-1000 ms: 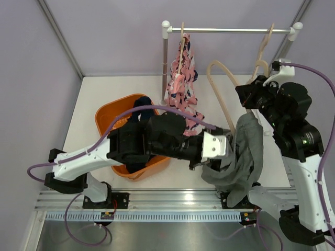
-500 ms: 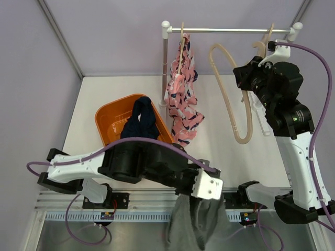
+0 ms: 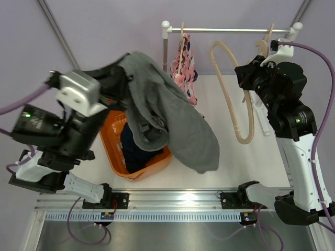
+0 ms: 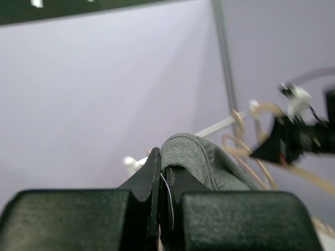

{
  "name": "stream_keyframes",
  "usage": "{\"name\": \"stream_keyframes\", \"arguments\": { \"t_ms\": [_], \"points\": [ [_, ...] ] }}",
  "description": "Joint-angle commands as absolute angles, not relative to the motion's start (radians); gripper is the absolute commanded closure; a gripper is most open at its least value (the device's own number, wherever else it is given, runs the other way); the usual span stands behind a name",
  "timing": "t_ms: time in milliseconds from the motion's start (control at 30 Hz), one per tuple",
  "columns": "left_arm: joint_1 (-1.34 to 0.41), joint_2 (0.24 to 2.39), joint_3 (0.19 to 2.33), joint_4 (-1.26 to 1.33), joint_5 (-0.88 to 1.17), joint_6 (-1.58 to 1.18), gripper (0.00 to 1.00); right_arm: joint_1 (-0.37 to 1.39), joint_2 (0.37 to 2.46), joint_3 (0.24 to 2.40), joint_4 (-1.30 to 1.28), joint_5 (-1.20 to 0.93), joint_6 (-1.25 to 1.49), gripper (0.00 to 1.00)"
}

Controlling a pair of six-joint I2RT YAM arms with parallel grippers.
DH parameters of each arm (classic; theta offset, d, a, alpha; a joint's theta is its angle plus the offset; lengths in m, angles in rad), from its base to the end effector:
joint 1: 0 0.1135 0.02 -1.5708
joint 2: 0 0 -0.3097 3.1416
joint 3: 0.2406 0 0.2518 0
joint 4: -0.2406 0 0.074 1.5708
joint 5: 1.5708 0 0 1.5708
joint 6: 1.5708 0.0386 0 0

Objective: Remove the shorts from the hanger

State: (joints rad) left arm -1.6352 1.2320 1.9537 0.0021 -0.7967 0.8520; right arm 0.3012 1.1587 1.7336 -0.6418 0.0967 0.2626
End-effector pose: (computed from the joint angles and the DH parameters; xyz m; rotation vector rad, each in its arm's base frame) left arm 0.0187 -0.1382 0.6791 0.5185 0.9661 -0.3668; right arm 0.1737 0.0501 0.5731 0.0428 1.6485 0.3520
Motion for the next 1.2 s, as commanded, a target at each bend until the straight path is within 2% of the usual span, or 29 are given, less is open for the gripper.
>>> {"name": "stream_keyframes", "arguments": {
  "t_ms": [0,167,333,467,600,700,1000,1167],
  "points": [
    [-1.635,1.224,2.017,0.412,-0.798,1.176,1.0,0.308,1.141,1.775,-0.643,0.118,0.239,1.0],
    [-1.635,1.246,2.111,0.439,-0.773,1.27,1.0,0.31,1.134,1.77,-0.647,0.126,0.229,1.0],
    [-1.559,1.172,1.968,0.442,-0.807,1.184,1.0,0.31,1.132,1.744,-0.638,0.123,0.229,1.0],
    [-1.425,1.051,1.662,0.375,-0.838,0.949,1.0,0.308,1.115,1.707,-0.621,0.117,0.241,1.0],
    [-1.177,0.971,1.43,0.146,-0.781,0.474,1.0,0.31,1.1,1.666,-0.609,0.117,0.241,1.0],
    [-1.045,0.979,1.385,0.014,-0.684,0.275,1.0,0.308,1.091,1.648,-0.603,0.115,0.244,1.0],
    [-0.743,1.124,1.672,-0.308,-0.571,0.019,1.0,0.31,1.083,1.646,-0.621,0.117,0.236,1.0],
    [-0.56,1.201,1.769,-0.486,-0.424,-0.159,1.0,0.308,1.085,1.647,-0.624,0.126,0.23,1.0]
  ]
}}
